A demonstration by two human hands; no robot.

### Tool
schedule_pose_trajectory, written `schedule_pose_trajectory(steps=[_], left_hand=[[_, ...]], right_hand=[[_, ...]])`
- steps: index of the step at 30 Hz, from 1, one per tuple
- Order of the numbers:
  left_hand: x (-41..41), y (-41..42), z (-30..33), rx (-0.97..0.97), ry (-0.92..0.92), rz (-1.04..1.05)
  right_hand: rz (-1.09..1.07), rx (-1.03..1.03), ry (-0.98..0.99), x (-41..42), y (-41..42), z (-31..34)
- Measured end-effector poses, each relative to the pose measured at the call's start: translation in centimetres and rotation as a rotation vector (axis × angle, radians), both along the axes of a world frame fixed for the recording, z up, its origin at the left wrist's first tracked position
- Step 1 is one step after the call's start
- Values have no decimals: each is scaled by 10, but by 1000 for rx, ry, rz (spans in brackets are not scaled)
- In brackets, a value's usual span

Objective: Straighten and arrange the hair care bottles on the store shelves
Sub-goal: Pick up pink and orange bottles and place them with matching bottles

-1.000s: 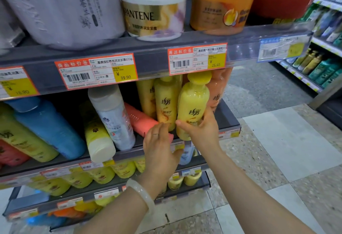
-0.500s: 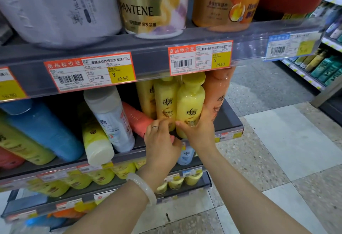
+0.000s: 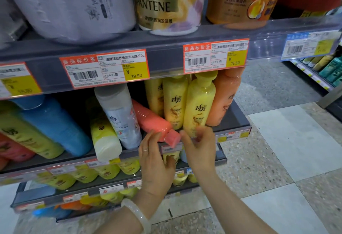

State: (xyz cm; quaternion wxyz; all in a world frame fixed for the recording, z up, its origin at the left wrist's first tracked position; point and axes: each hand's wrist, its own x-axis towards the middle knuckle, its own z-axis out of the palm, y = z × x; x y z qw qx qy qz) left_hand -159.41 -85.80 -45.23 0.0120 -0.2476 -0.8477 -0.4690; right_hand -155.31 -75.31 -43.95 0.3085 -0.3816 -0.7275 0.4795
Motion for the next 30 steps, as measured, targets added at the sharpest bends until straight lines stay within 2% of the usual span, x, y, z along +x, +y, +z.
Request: schedule_pose_trajectory(steps=[5, 8, 12, 16, 22, 25, 30], left_hand=[[-10, -35, -2, 67, -137, 168], [-16, -48, -4, 55, -100, 176], [-15, -56, -8, 7, -114, 85], [-11, -50, 1, 2, -96, -23], [-17, -24, 26, 163, -77, -29], [-22, -9, 34, 192, -68, -15], [-28, 10, 35, 235, -92, 134]], right_hand=[[167, 23, -75, -8, -23, -14], [237, 54, -130, -14, -29, -20], [196, 36, -141, -17, -28, -19], [181, 69, -101, -12, -30, 11], [151, 234, 2, -21, -28, 93], [164, 321, -73, -35, -25, 121], [235, 456, -215, -63, -19, 142]])
